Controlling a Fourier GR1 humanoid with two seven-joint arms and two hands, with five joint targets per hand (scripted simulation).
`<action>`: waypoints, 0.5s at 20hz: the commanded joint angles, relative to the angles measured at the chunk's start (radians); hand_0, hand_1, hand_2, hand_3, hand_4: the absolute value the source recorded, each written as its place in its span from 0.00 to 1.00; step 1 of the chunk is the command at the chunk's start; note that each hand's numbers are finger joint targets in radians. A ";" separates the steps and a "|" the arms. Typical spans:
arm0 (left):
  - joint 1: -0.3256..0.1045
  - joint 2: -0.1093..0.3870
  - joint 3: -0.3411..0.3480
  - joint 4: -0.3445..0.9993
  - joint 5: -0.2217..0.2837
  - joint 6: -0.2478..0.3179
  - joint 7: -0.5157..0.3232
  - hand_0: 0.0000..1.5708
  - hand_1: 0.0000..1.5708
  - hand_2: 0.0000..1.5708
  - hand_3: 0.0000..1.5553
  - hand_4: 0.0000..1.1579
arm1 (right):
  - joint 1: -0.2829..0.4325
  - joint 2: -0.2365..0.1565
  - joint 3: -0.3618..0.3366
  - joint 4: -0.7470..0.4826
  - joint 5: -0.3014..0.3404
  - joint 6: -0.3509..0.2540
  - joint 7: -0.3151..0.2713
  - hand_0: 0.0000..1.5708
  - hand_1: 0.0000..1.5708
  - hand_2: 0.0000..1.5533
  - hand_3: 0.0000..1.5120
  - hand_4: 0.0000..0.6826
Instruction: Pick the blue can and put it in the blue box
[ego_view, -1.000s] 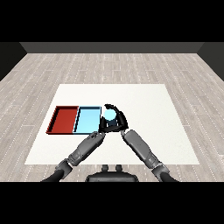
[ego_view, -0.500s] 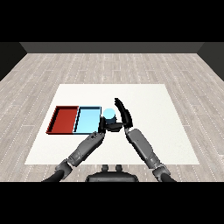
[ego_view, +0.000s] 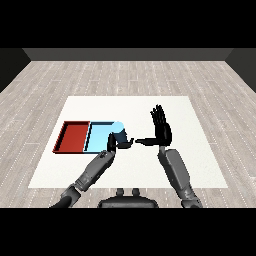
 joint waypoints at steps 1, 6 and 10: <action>-0.046 0.067 0.077 0.006 -0.003 -0.015 0.018 1.00 1.00 1.00 0.95 0.99 | 0.036 -0.047 -0.105 -0.100 -0.070 0.033 -0.009 0.00 0.00 0.00 0.00 0.00; -0.080 0.139 0.109 -0.015 -0.047 0.002 0.117 1.00 1.00 0.99 0.95 0.99 | 0.199 -0.066 -0.154 -0.157 -0.090 0.066 -0.056 0.00 0.00 0.00 0.00 0.00; -0.119 0.214 0.175 0.085 -0.050 -0.041 0.170 1.00 1.00 1.00 0.95 0.98 | 0.209 -0.067 -0.161 -0.193 -0.081 0.036 -0.009 0.00 0.00 0.00 0.00 0.00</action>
